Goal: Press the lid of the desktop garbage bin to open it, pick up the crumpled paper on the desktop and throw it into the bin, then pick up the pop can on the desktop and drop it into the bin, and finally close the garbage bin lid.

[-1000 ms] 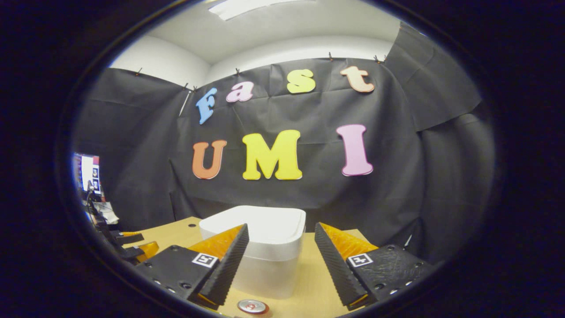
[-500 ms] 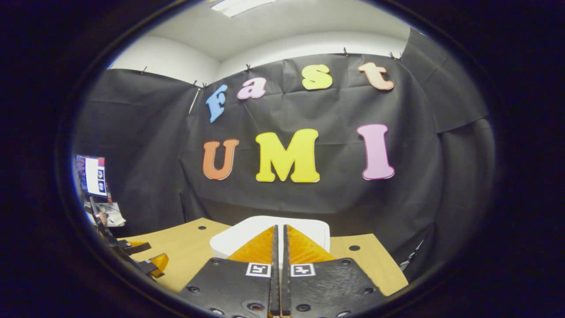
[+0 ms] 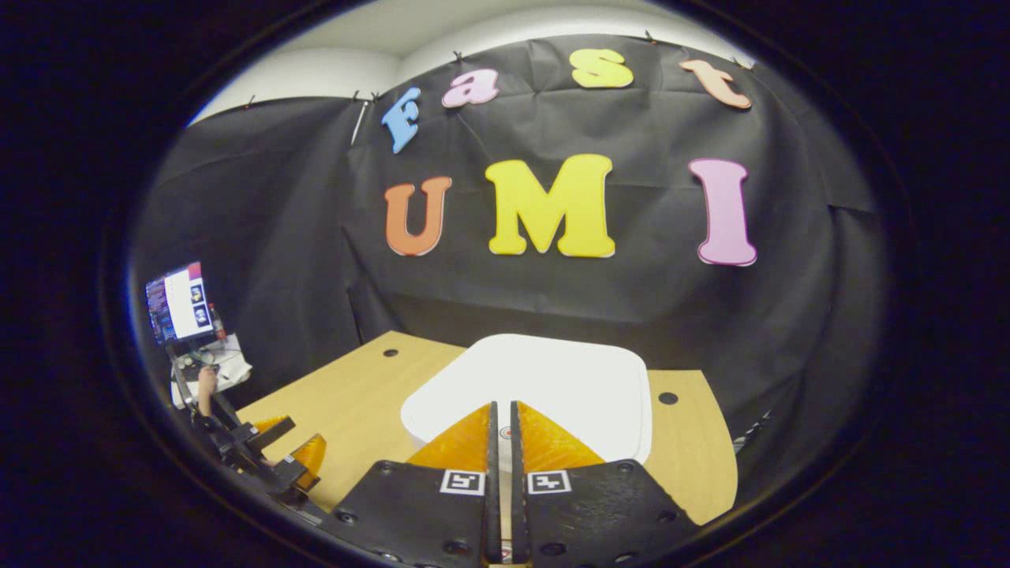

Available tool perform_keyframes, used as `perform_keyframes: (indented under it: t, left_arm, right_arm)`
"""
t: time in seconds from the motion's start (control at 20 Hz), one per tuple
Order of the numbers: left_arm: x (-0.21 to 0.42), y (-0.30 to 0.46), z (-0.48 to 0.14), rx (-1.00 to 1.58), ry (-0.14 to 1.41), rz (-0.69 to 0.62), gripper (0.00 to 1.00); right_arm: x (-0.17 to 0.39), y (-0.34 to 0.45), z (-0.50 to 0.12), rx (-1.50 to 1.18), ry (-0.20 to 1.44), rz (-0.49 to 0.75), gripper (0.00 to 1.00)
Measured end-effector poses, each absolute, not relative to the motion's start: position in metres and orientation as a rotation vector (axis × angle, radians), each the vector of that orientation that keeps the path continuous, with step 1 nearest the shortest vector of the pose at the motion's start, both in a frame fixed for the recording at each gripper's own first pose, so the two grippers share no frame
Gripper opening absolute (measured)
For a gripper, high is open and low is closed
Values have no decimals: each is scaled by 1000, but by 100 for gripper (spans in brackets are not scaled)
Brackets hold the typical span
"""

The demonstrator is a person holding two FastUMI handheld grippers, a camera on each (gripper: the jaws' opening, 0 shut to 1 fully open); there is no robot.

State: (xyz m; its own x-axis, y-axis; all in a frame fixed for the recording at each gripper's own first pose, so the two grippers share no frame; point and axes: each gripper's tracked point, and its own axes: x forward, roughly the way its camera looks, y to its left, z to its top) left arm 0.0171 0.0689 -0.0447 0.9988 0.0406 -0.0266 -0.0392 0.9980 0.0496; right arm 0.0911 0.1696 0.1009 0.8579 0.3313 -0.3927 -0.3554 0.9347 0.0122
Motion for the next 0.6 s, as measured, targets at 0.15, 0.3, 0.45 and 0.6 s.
perform_keyframes:
  t: [0.15,0.3,0.45,0.6]
  left_arm:
    - [20,69,-45,35,22,43,94]
    - [19,66,-50,30,42,37,94]
    - [18,65,-50,19,42,32,94]
    - [14,65,-49,28,33,37,94]
  right_arm:
    - [91,176,87,-29,461,391,1]
    - [92,181,81,-10,490,424,1]
    - [93,181,80,-26,493,422,2]
    - [85,176,99,-125,377,377,1]
